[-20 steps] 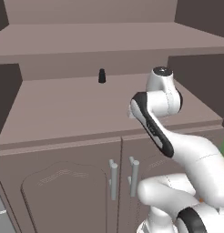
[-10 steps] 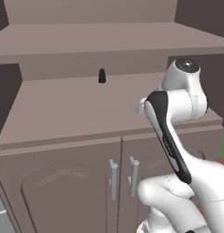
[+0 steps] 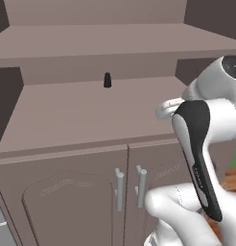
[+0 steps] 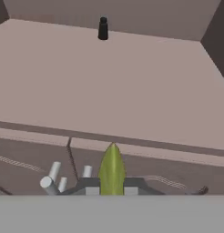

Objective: Pick the lemon wedge from the cabinet and place it in the bowl. Then pick the bowl and place it in the sink. Then turn on the sink facuet.

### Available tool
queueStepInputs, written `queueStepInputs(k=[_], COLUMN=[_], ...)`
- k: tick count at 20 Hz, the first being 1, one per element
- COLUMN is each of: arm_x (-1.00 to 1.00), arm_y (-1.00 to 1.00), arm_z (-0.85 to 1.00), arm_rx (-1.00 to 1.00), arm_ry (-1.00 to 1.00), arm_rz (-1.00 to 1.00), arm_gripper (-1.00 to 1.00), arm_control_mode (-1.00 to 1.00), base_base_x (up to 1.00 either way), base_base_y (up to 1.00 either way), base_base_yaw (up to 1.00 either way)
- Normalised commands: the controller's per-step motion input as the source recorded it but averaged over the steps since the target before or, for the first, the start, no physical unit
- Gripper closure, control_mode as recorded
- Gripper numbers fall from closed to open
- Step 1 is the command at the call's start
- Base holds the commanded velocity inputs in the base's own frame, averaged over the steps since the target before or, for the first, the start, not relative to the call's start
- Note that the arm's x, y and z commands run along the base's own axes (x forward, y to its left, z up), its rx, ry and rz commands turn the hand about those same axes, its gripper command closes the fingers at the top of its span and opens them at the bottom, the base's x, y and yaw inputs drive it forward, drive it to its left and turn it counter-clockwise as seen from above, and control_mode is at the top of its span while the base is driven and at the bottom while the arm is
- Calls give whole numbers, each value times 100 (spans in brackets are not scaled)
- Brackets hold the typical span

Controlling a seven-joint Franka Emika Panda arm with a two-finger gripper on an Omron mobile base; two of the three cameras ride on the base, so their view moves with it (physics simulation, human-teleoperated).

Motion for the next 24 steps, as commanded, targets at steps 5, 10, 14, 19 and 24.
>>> queueStepInputs(k=[5, 10, 14, 19, 24], arm_x=[-61, -48, -51, -69, -79], arm_y=[0, 0, 0, 0, 1], arm_z=[43, 34, 48, 38, 28], arm_rx=[0, 0, 1, 2, 0], arm_ry=[-27, -25, -4, 0, 0], arm_rz=[0, 0, 0, 0, 0], arm_gripper=[100, 100, 100, 100, 100], arm_control_mode=[-100, -100, -100, -100, -100], base_base_x=[0, 0, 0, 0, 0], base_base_y=[0, 0, 0, 0, 0], base_base_yaw=[0, 0, 0, 0, 0])
